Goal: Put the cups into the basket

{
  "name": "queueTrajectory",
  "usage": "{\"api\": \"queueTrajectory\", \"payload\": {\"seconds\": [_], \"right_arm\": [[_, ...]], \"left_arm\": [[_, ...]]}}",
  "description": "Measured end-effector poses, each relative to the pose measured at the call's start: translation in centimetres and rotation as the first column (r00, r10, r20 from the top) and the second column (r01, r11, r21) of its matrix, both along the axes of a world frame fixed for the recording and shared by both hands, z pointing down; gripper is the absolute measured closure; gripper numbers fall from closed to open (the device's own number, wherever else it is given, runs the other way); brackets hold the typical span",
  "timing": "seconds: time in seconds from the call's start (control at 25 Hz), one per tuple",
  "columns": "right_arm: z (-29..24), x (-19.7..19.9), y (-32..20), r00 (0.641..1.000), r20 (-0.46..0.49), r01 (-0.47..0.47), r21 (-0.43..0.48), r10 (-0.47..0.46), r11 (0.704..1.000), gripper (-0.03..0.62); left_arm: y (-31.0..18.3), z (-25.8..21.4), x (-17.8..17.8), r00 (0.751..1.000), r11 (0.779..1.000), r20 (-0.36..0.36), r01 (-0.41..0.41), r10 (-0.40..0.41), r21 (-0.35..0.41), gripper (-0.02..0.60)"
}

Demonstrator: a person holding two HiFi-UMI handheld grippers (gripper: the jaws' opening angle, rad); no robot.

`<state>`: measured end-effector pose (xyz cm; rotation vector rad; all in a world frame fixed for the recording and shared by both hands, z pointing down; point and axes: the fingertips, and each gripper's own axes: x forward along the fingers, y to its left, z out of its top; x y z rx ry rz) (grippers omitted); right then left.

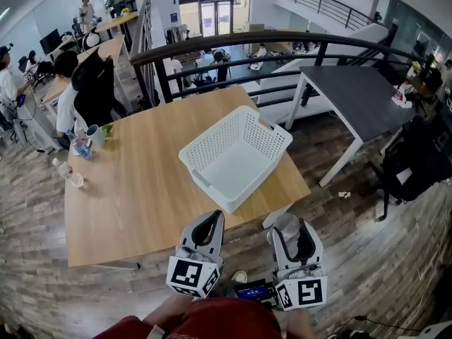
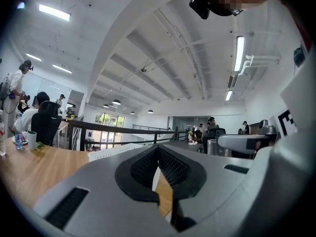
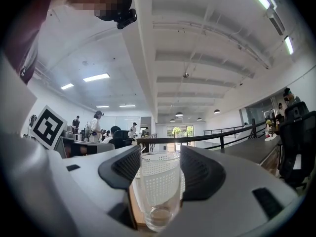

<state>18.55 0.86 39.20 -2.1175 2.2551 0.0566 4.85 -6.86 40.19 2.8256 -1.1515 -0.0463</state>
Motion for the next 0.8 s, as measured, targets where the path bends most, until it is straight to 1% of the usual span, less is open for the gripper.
{"api": "queueTrajectory", "payload": {"seconds": [0.36,0.56,0.8], "right_arm": [[-0.3,3.6,-1.6,1.0,0.0,0.016,0.011,-0.016,1.0,0.336],[0.4,4.6,-2.2,0.999,0.0,0.04,-0.011,-0.04,0.999,0.336],[0.1,5.4,-3.7,0.998,-0.006,0.055,-0.013,-0.055,0.998,0.336]], "left_arm": [[-1.7,-0.3,3.1,1.0,1.0,-0.005,0.028,-0.028,0.008,0.575],[-2.3,-0.1,3.7,0.998,0.998,-0.013,0.059,-0.059,-0.001,0.575],[-3.5,-0.3,4.1,0.997,0.997,-0.027,0.078,-0.079,-0.005,0.575]]}}
